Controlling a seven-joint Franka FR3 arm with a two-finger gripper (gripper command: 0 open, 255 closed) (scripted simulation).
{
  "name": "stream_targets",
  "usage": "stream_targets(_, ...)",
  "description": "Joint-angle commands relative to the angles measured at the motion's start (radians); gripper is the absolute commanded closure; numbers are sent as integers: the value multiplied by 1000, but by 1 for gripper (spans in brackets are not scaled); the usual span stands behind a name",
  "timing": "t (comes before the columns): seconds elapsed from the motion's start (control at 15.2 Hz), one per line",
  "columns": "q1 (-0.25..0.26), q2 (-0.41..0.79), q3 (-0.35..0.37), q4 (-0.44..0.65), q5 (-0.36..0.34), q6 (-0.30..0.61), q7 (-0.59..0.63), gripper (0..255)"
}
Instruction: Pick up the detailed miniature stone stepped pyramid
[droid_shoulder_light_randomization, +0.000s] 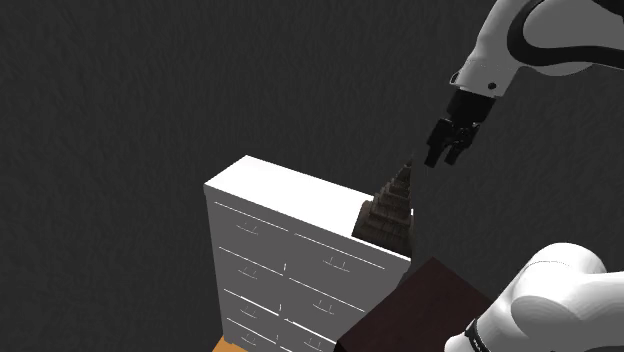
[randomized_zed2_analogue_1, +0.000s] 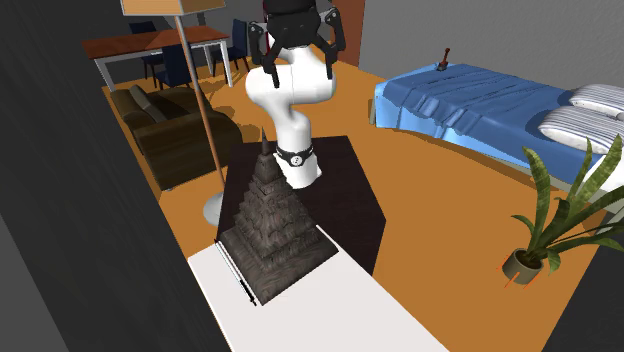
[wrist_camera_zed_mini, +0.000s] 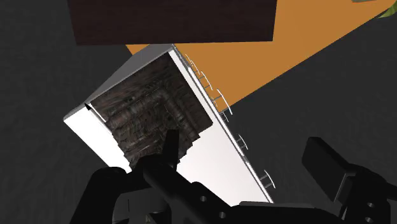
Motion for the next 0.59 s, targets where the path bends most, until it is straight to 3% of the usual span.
stream_targets(0.0, 0, 0, 0, 0, 0, 0, 0, 0)
stream_targets(0.53, -163, 253, 67, 19, 20, 196, 411, 0)
